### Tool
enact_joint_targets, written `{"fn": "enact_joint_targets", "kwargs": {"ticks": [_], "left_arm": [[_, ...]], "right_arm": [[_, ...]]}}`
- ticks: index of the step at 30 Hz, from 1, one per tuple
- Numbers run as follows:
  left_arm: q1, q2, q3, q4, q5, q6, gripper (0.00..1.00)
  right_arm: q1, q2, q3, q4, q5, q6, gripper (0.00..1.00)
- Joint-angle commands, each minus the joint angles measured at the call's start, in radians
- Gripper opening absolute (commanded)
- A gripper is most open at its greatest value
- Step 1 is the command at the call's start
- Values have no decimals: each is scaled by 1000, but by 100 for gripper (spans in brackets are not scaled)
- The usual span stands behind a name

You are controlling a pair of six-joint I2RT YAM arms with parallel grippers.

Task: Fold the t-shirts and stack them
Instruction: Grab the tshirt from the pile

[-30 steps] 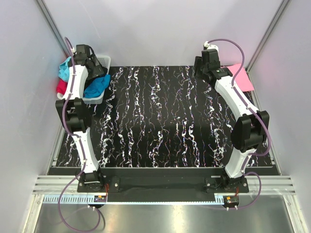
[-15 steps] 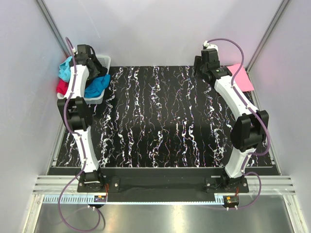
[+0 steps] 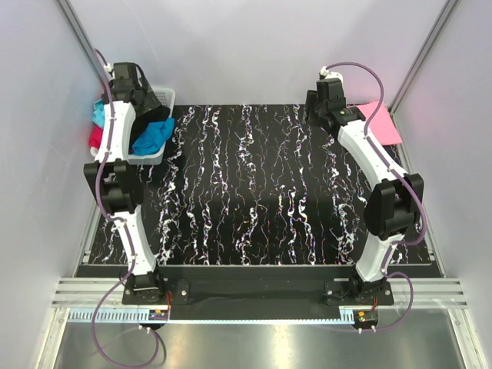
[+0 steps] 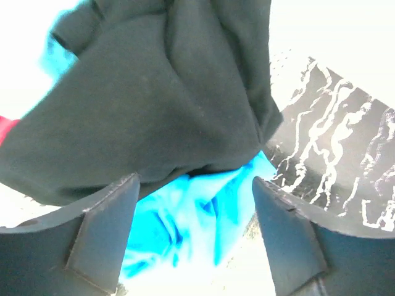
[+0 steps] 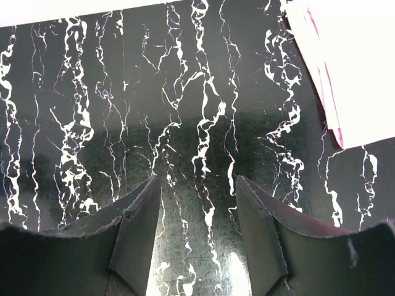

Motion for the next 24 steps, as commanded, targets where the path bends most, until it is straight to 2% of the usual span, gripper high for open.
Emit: {"fn": "enact_joint_targets", "kwargs": {"ticks": [1,4,7,13,20,22,24], "left_arm": [[-12,-149,-74,80,-40,15,82],[-12,-141,-91,133,-87,41,85],[-9,-41,48,85,-81,52,84],[-11,93,141,65,-106,56,83],[-9,110,79,67,-178,63,78],[-6,127,79,65,-179,69,56],[-2,133,76,64,-169,61,30]], "right_arm": [[13,14,16,36,-12,8,59],[12,15,8,37,-17,11,59],[12,12,5,36,-19,6,58],[12,-15,-17,37,-3,-8,58],[13,-35,-18,37,17,-19,58],[12,-31,-8,37,12,-22,58],[12,-25,-1,39,9,-23,58]]}}
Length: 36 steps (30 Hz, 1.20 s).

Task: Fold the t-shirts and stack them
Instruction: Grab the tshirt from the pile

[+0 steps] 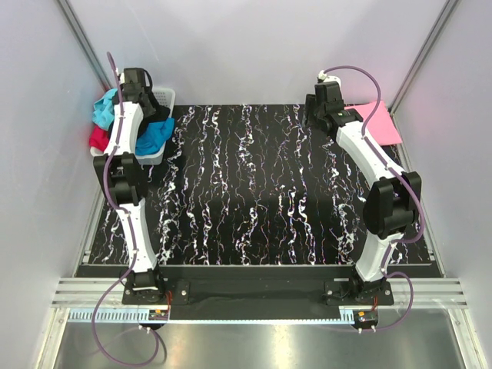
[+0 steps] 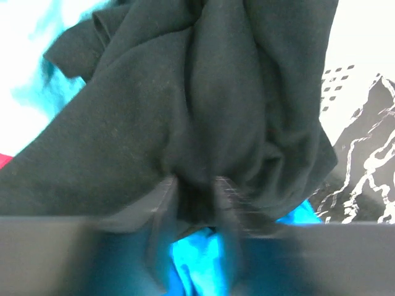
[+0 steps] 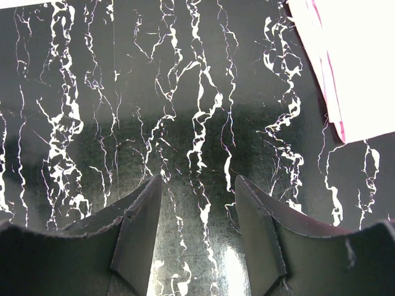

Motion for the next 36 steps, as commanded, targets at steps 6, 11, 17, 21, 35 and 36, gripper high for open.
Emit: {"fn": "enact_joint_targets", "kwargs": {"ticks": [6,11,17,21,35,36], "left_arm": [[10,-59,5,25,-13,-13,0],[-19,-146,46,26,31,23,0],[-70,-254,48,19,80,56,0],[-85,-317,23,11,172,36,0],[-310,-430,16,-12,579,10,0],[-321,-417,48,-24,580,16,0]], "right_arm": [[11,-34,31,29,-5,-15,58],[13,-22,14,30,-28,5,58],[24,-2,2,30,-48,22,57],[30,-4,-12,32,-47,20,56],[33,-16,-62,44,-25,37,55],[34,-19,-66,44,-19,40,55]]}}
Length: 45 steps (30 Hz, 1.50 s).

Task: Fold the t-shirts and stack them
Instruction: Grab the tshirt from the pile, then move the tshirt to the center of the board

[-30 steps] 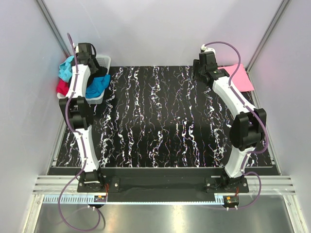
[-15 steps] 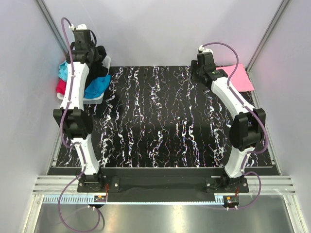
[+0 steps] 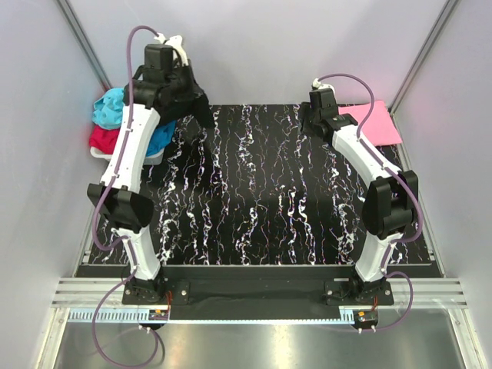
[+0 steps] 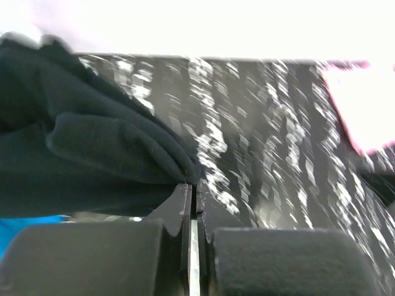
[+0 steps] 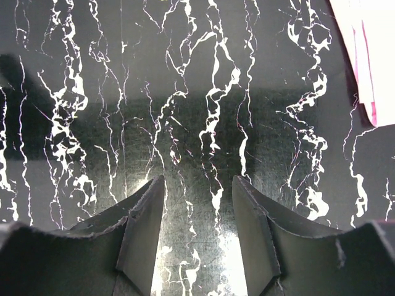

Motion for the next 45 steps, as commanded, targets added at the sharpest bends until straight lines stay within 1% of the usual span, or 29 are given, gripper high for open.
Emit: {"fn": "enact_joint_targets", "kwargs": {"ticks": [1,2,4,5,8,10,13,14,16,17,18,20,22,25,26,29,30,31,32,33,34,35,37,38,39,40,41,42,45], "left_arm": [[-52,-24,107,16,150,-19,0],[-66,-22,110,6,174,-23,0],[-85,-27,93,1,179,-23,0],[-111,-28,92,-5,200,-23,0],[-166,-33,84,-21,185,-9,0],[-187,-36,47,-24,207,-6,0],[-269,-40,-3,-33,233,14,0],[-342,-37,0,-56,187,29,0],[-410,-5,32,-83,129,64,0],[-454,25,43,-112,71,69,0],[-467,42,72,-129,51,70,0],[-485,61,87,-165,0,64,0],[-496,58,75,-174,-28,75,0],[-500,33,29,-174,-117,73,0],[-493,26,-12,-174,-184,73,0],[-459,18,-80,-171,-261,50,0],[-451,13,-127,-171,-288,29,20],[-444,7,-150,-171,-321,15,35],[-430,-20,-202,-169,-392,0,39],[-421,-39,-229,-168,-434,-38,53],[-412,-60,-255,-166,-485,-69,63],[-374,-106,-302,-163,-556,-97,75],[-323,-160,-351,-159,-632,-207,82],[-266,-222,-412,-145,-663,-244,86],[-237,-255,-442,-122,-651,-278,87],[-215,-287,-474,-64,-634,-287,88],[-194,-341,-535,-21,-569,-275,88],[-195,-358,-552,13,-541,-237,89],[-226,-344,-549,21,-479,-180,89]], "right_arm": [[9,-25,-11,41,17,16,55],[9,-24,-9,38,29,11,55],[9,-25,0,38,55,5,56],[11,-25,8,39,69,2,56],[3,-13,44,30,127,-3,57],[-1,-4,80,16,166,13,57],[-12,16,123,-2,218,42,59],[-17,22,135,-10,225,49,61],[-33,54,182,-46,250,72,61],[-41,65,201,-64,261,83,63],[-59,77,231,-80,259,100,64],[-75,88,244,-97,253,105,67],[-107,88,259,-97,239,108,72],[-142,93,295,-100,221,111,76],[-165,96,305,-102,216,112,76],[-213,101,342,-113,192,108,78],[-227,102,351,-116,178,109,79],[-234,99,354,-119,166,109,79],[-245,99,354,-120,141,109,78],[-244,94,350,-123,124,109,79],[-244,93,344,-124,103,109,78],[-245,88,336,-122,53,112,77],[-239,85,315,-120,12,118,76],[-236,85,307,-120,0,112,75],[-227,85,295,-122,2,80,75],[-199,79,290,-123,8,62,75],[-181,71,281,-124,35,47,75],[-161,47,266,-125,43,36,75],[-96,-8,220,-137,35,48,74]]}}
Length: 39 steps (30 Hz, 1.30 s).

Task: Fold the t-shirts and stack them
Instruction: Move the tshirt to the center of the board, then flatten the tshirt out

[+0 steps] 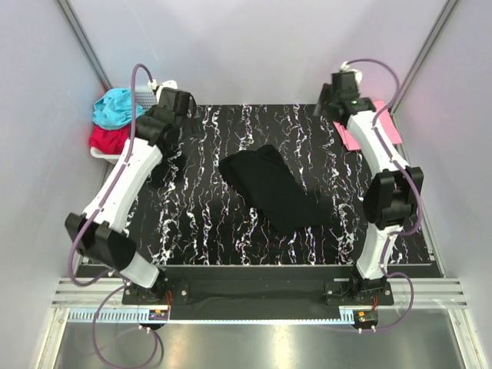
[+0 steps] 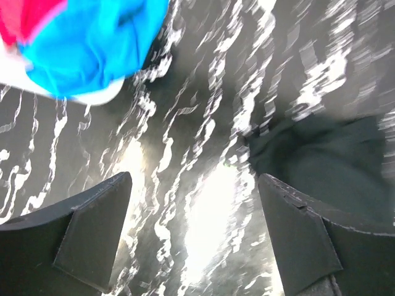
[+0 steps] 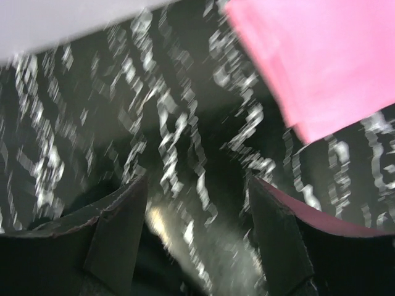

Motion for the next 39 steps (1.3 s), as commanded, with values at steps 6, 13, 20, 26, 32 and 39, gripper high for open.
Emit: {"fn": "enact_joint_targets", "kwargs": {"ticks": [6,13,20,26,32,39], "left_arm": [[-72,52,-14,106,106,80,88],[-38,196,52,146,235,94,88],[-9,375,132,176,368,59,84],[26,477,190,190,474,11,78],[40,572,258,183,570,-3,59],[37,596,227,173,581,9,58]], "right_arm": [[79,-240,-263,-39,-212,100,59],[102,-284,-442,-55,-278,116,63],[159,-213,-447,-59,-292,116,64],[163,-118,-348,-63,-327,116,62],[163,-118,-327,-60,-339,122,62],[163,-124,-259,-80,-346,126,62]]}}
